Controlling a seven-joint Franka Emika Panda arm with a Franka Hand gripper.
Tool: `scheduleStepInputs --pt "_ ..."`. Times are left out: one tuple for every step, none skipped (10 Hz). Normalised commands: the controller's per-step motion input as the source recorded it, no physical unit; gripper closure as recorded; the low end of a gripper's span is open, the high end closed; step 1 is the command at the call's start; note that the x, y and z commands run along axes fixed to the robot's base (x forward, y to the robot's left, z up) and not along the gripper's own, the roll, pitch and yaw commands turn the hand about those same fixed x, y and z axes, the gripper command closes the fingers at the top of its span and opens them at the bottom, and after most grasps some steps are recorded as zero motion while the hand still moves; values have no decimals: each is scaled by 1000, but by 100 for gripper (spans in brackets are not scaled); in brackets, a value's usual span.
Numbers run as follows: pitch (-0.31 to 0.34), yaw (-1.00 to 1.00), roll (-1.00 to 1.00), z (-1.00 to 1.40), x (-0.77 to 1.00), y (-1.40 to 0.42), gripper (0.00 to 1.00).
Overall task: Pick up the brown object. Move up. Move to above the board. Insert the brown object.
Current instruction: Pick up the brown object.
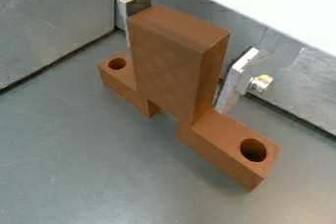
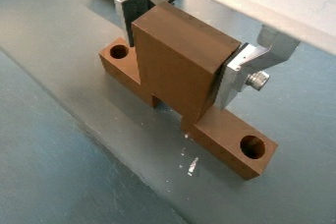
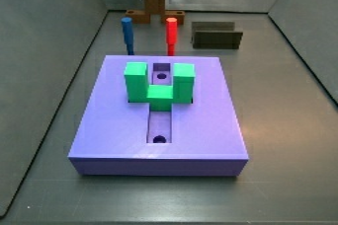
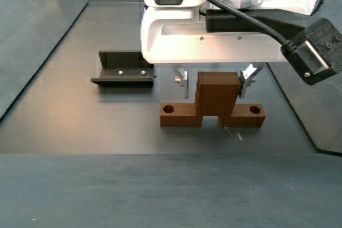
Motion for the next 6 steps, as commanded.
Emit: scheduleStepInputs --pt "0 0 0 0 0 0 100" --pt "0 0 0 0 0 0 100" --pt "0 0 0 0 0 0 100" --pt "0 0 0 0 0 0 100" --pt "0 0 0 0 0 0 100" --pt "0 0 0 0 0 0 100"
